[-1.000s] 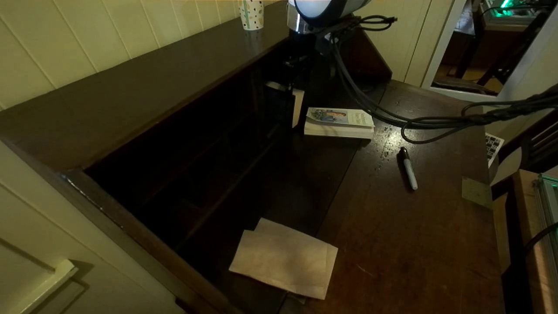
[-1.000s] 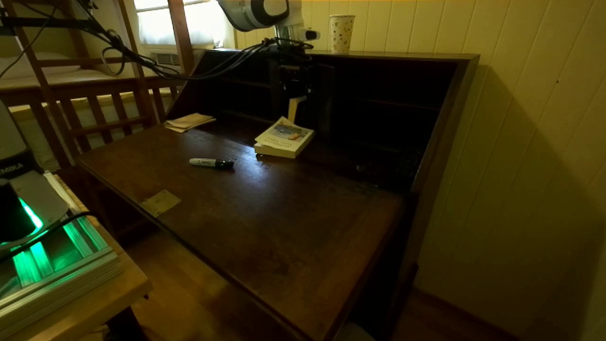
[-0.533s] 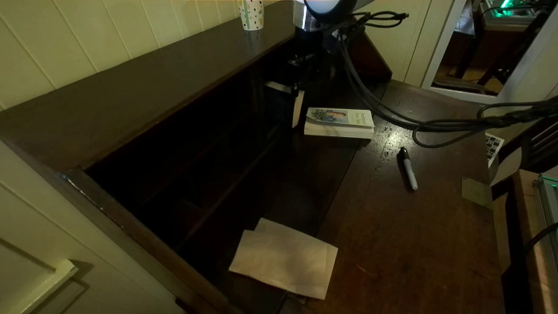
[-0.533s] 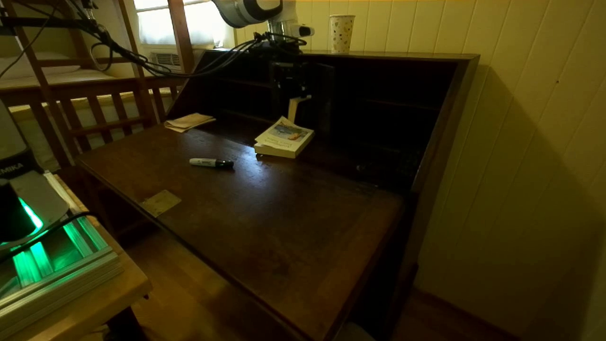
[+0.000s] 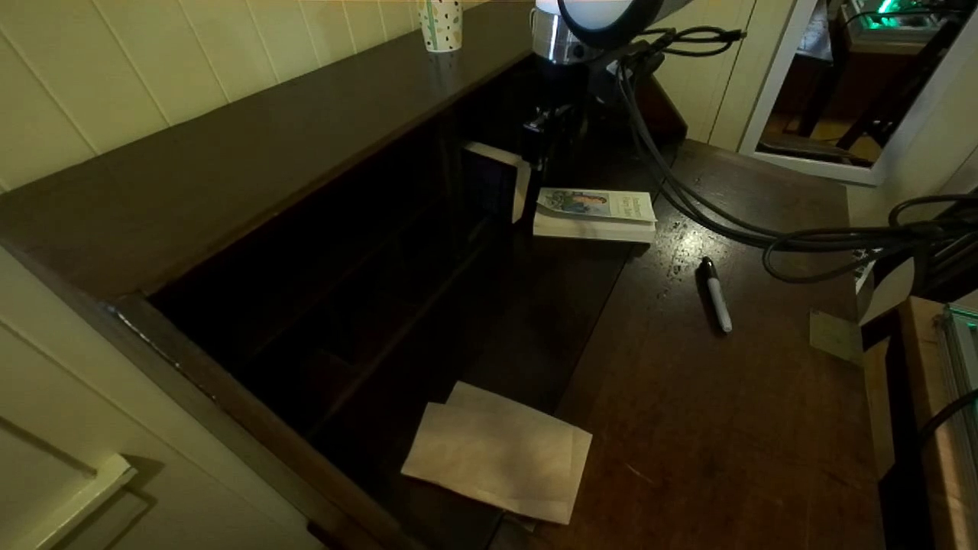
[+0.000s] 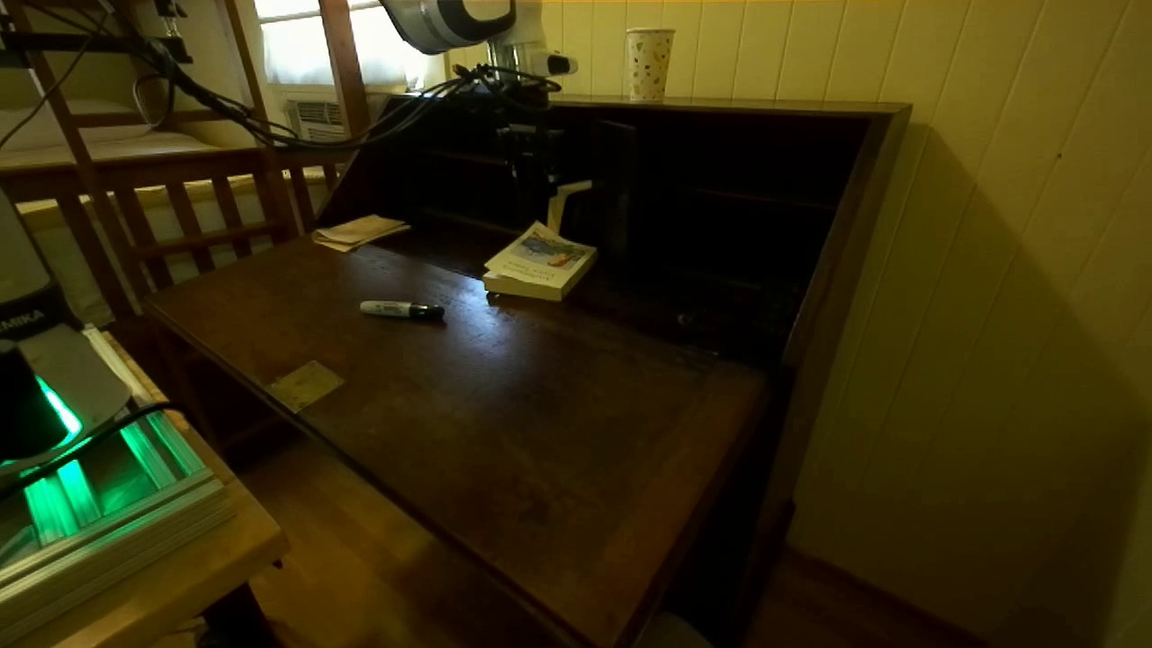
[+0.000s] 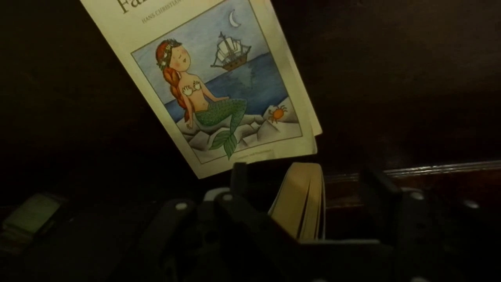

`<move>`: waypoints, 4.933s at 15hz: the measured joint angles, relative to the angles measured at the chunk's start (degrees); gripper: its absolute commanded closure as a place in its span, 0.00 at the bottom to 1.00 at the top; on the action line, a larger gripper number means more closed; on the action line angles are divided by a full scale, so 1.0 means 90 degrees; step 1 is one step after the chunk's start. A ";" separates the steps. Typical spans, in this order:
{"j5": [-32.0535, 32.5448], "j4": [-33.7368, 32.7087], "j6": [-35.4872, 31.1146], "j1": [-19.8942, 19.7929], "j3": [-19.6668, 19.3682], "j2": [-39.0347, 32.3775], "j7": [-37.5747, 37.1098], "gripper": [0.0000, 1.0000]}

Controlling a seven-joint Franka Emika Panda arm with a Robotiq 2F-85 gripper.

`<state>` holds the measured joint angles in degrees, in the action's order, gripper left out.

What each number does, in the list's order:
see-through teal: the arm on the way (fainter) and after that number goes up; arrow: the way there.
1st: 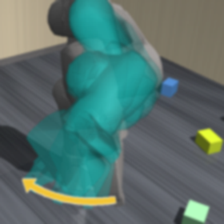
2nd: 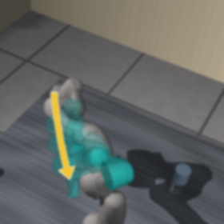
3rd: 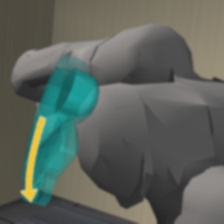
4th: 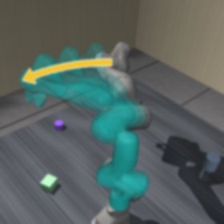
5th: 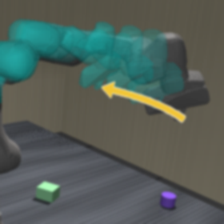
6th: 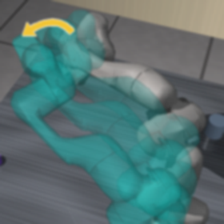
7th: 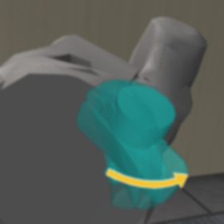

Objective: Put the blue book on the shelf.

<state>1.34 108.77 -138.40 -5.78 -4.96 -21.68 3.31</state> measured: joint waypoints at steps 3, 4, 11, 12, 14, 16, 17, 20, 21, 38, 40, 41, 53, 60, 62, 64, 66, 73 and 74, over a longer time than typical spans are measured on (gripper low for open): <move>-0.0003 0.0243 -0.0519 0.0025 0.0018 0.0017 0.0000 0.76; -0.0009 0.0303 -0.0708 0.0025 0.0036 0.0004 0.0000 0.84; -0.0111 0.0462 -0.1580 0.0003 0.0093 -0.0142 0.0001 1.00; -0.0119 0.0462 -0.1623 -0.0001 0.0094 -0.0167 0.0001 1.00; -0.0128 0.0462 -0.1644 -0.0008 0.0094 -0.0210 0.0001 1.00; -0.0136 0.0462 -0.1648 -0.0018 0.0098 -0.0244 0.0003 1.00; -0.0141 0.0462 -0.1655 -0.0025 0.0103 -0.0255 0.0003 1.00; -0.0164 0.0462 -0.1729 -0.0071 0.0134 -0.0281 0.0011 1.00; -0.0177 0.0462 -0.1786 -0.0090 0.0145 -0.0291 0.0015 1.00; -0.0575 0.0275 -0.2146 -0.0453 0.0347 -0.0532 0.0182 1.00; -0.0608 0.0200 -0.2147 -0.0470 0.0362 -0.0579 0.0182 1.00; -0.0627 0.0165 -0.2147 -0.0477 0.0371 -0.0601 0.0182 1.00; -0.0647 -0.0263 -0.2148 -0.0503 0.0446 -0.0938 0.0182 1.00; -0.0647 -0.0492 -0.2148 -0.0498 0.0448 -0.1125 0.0182 1.00; -0.0647 -0.0560 -0.2148 -0.0495 0.0449 -0.1173 0.0182 1.00; -0.0647 -0.0634 -0.2148 -0.0493 0.0451 -0.1222 0.0182 1.00; -0.0647 -0.0687 -0.2148 -0.0489 0.0453 -0.1255 0.0182 1.00; -0.0647 -0.0867 -0.2148 -0.0472 0.0470 -0.1379 0.0182 1.00; -0.0647 -0.0885 -0.2148 -0.0469 0.0470 -0.1392 0.0182 1.00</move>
<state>-4.49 100.80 -157.74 -10.00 -0.73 -34.21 4.94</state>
